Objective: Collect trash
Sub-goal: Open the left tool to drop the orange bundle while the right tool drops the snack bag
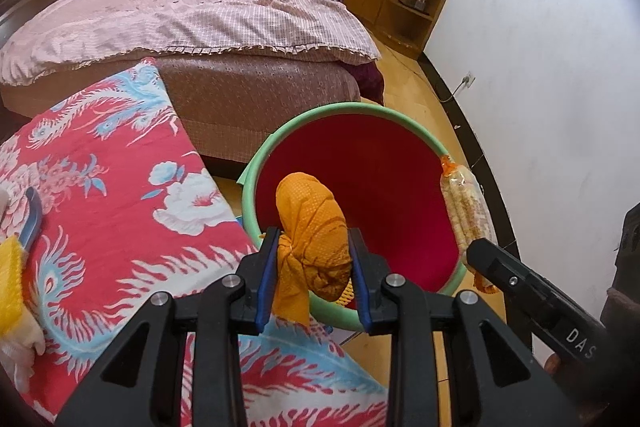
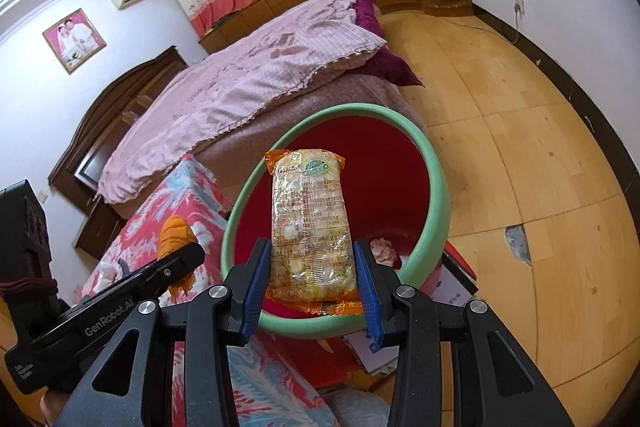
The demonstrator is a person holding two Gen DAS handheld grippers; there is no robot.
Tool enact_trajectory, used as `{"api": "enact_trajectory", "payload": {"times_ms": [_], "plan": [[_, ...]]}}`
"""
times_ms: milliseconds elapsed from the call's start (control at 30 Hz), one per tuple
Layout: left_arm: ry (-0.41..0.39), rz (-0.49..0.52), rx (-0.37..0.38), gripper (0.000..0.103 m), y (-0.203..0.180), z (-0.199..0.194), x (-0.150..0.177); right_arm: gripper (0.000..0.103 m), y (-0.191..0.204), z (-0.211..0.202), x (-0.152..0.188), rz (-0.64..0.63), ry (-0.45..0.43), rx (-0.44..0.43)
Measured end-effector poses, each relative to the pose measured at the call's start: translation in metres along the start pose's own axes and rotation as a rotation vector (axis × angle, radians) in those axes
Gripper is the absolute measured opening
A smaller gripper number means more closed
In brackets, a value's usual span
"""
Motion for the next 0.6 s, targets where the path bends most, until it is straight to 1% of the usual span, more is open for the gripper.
{"api": "enact_trajectory", "payload": {"times_ms": [133, 300, 333, 600], "plan": [[0.007, 0.004, -0.003, 0.033, -0.001, 0.008, -0.001, 0.043, -0.004, 0.004, -0.001, 0.008, 0.006, 0.006], [0.011, -0.007, -0.013, 0.039, 0.002, 0.01, -0.002, 0.043, -0.008, 0.007, -0.002, 0.017, 0.007, 0.012], [0.012, -0.009, -0.014, 0.043, 0.002, 0.012, -0.003, 0.043, -0.01, 0.007, -0.003, 0.018, 0.007, 0.013], [0.008, -0.029, -0.001, 0.049, 0.005, 0.01, -0.003, 0.043, -0.013, 0.012, -0.003, 0.028, 0.013, 0.021]]}}
Point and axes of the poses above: each gripper's, at about its wrist camera, not at the fingertips, and z roughly the way its jaws point, y to its left, x to its underside, the point moved 7 cm from there along z, roughly the way its jaws point, and after that the axes turned 1 degree about y, right-handed, at the moved point
